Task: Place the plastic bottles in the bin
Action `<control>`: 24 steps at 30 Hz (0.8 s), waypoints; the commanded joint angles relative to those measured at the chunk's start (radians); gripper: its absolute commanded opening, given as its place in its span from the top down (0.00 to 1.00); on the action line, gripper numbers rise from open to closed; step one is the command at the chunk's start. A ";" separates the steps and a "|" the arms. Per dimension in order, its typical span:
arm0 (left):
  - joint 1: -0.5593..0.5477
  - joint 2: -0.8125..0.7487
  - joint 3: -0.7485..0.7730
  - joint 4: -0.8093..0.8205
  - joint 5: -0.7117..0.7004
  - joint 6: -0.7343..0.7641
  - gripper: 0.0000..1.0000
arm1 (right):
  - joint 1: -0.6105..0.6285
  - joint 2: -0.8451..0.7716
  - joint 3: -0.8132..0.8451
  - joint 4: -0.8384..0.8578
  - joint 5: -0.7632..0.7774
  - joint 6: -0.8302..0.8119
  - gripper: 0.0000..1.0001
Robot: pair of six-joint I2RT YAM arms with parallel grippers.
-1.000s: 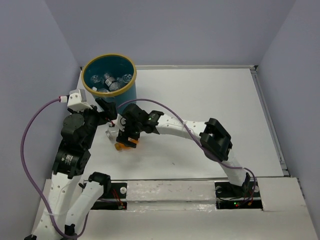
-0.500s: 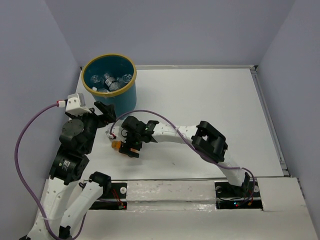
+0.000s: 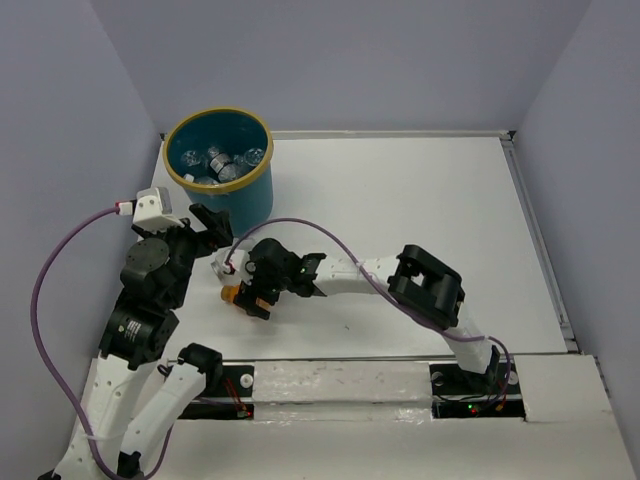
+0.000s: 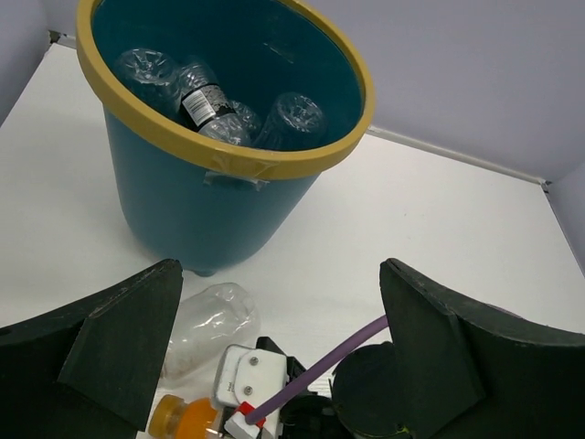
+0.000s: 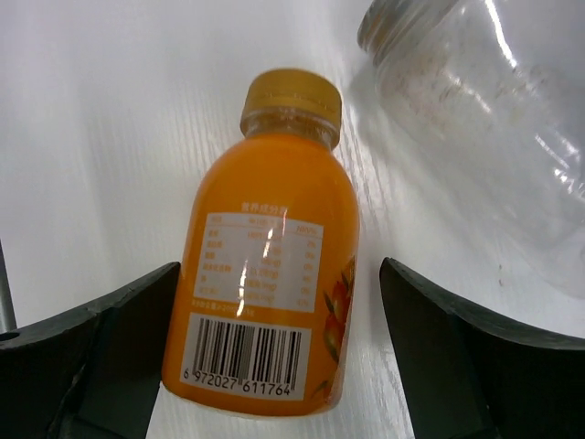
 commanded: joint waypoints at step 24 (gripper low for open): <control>-0.001 0.033 -0.050 -0.101 0.041 -0.130 0.02 | -0.040 -0.721 -0.330 0.317 0.418 0.039 0.71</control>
